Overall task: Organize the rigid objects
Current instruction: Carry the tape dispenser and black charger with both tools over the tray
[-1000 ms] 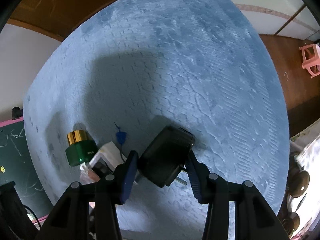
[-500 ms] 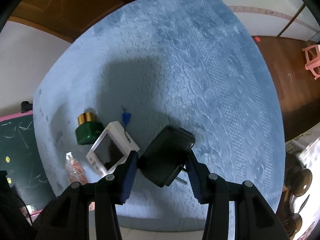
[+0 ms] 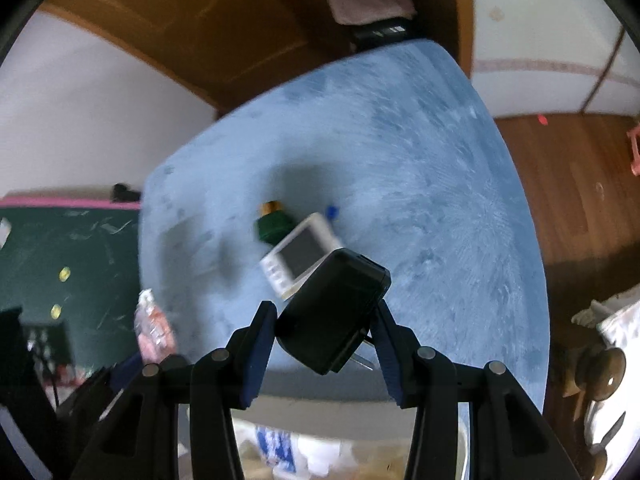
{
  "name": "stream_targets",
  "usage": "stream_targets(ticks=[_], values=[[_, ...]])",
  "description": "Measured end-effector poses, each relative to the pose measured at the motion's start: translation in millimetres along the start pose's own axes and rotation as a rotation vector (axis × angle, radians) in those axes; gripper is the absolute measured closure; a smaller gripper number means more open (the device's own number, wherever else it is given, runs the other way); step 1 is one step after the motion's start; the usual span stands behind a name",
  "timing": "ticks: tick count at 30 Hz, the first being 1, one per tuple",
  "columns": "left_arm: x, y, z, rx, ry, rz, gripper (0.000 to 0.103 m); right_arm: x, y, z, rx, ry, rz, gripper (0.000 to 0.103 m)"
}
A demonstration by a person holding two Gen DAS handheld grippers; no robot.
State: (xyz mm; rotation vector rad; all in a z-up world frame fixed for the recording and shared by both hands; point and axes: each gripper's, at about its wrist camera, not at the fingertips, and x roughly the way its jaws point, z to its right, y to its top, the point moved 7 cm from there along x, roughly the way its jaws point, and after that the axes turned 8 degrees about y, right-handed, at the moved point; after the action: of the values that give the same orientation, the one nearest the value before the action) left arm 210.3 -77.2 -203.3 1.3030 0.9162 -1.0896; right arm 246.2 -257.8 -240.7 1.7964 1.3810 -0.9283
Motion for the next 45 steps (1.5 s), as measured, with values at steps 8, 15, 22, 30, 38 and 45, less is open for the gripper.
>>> stream_targets(ticks=[8, 15, 22, 30, 38, 45], values=[[-55.4, -24.5, 4.6, 0.034, -0.016, 0.091, 0.050, -44.2, -45.2, -47.9, -0.153, 0.061, 0.054, 0.055], [-89.6, -52.1, 8.7, 0.090, -0.005, 0.153, 0.050, -81.4, -103.5, -73.3, -0.290, 0.068, 0.081, 0.055], [-99.3, -88.1, 11.7, 0.142, 0.019, 0.169, 0.050, -96.2, -155.0, -73.4, -0.374, 0.022, 0.112, 0.055], [-62.6, -126.8, 18.2, 0.164, 0.011, 0.101, 0.050, -66.0, -216.0, -43.0, -0.407, -0.098, 0.121, 0.055], [1.3, -159.7, 28.1, 0.192, 0.000, -0.012, 0.050, -10.6, -259.0, -4.9, -0.439, -0.163, 0.018, 0.055], [46.4, -182.9, 33.5, 0.241, 0.013, -0.099, 0.050, 12.6, -270.8, 21.7, -0.386, -0.177, -0.045, 0.055]])
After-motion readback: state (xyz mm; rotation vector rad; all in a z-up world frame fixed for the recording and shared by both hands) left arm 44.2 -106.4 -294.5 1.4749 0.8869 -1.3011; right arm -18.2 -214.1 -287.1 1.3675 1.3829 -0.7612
